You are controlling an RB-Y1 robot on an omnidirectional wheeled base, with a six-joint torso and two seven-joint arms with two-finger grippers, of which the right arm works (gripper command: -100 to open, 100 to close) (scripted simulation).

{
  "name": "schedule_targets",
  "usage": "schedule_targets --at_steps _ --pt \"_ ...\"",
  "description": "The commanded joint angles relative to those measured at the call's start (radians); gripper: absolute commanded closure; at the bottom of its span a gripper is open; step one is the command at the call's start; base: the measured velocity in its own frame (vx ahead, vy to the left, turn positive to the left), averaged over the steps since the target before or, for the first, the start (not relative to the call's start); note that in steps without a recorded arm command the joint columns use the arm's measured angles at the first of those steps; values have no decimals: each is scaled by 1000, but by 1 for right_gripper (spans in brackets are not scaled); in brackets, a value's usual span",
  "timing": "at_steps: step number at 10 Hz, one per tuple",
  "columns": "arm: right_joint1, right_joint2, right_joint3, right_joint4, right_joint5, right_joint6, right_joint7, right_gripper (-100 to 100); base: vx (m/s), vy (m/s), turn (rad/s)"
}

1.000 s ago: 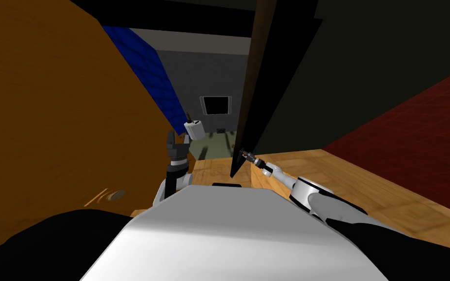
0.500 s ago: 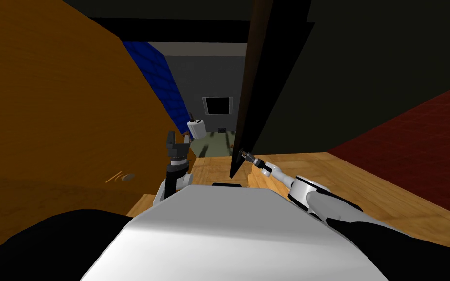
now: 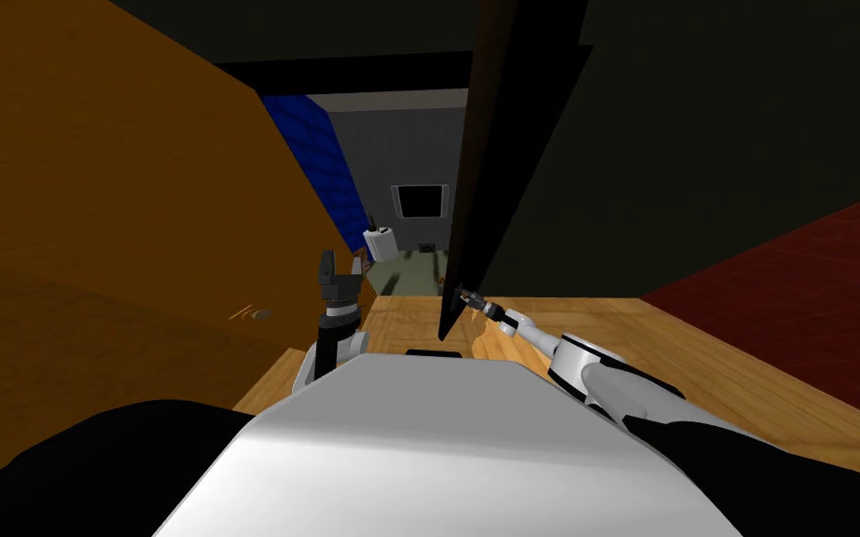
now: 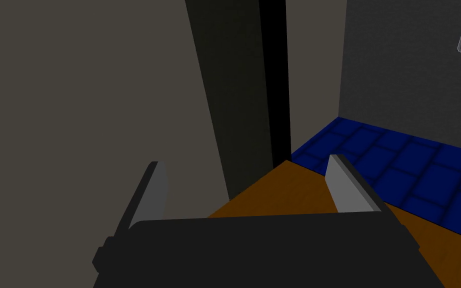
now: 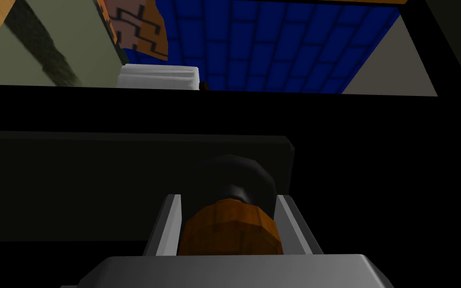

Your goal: Pull the door open

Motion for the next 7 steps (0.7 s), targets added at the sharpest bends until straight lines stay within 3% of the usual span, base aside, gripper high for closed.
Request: schedule_targets --at_steps 1,5,7 --pt "0 0 0 0 0 0 0 100 -31 -91 35" --pt "-17 11 18 29 -3 -19 -4 100 -87 -141 103" --pt "-27 17 27 45 -5 -29 -5 100 -98 -199 161"
